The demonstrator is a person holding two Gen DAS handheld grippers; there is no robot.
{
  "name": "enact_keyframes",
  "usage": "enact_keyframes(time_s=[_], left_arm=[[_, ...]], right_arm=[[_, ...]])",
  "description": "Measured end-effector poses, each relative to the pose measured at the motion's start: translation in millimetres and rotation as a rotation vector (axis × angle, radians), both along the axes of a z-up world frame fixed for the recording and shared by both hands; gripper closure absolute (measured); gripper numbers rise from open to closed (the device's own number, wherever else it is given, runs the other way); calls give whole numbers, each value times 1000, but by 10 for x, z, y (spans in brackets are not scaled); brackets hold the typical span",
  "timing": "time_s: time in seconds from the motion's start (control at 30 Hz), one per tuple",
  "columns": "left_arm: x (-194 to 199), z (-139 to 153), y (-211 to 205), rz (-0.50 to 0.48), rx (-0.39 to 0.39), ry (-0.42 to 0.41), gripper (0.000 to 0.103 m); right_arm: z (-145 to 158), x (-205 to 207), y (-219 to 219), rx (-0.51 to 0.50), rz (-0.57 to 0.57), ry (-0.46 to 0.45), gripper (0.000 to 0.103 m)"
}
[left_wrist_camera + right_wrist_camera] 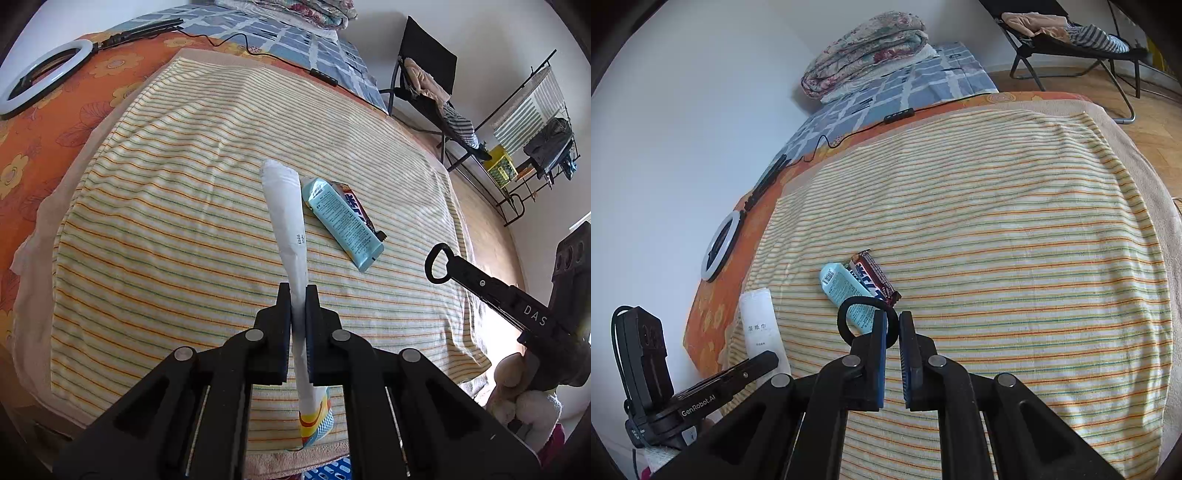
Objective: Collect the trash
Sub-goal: 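Carry the tube and hair tie over the blue basket and open both tools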
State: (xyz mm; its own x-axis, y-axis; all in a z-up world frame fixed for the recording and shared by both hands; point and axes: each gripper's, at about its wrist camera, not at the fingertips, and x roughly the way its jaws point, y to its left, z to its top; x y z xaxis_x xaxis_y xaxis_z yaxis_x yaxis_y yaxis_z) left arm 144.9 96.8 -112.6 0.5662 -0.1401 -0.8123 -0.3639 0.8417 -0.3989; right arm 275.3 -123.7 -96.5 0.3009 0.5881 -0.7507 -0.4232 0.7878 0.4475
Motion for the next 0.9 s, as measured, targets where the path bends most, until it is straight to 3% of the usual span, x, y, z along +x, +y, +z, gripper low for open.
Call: enact_keyframes(time_s=[0.47, 0.9], left_arm=[[-668, 307, -313, -54, 22, -62, 99], [-1194, 58, -591, -72, 52, -29, 99]], right_arm=[[257, -926, -212, -87, 77, -123, 98], [23, -1777, -444, -137, 127, -95, 98]])
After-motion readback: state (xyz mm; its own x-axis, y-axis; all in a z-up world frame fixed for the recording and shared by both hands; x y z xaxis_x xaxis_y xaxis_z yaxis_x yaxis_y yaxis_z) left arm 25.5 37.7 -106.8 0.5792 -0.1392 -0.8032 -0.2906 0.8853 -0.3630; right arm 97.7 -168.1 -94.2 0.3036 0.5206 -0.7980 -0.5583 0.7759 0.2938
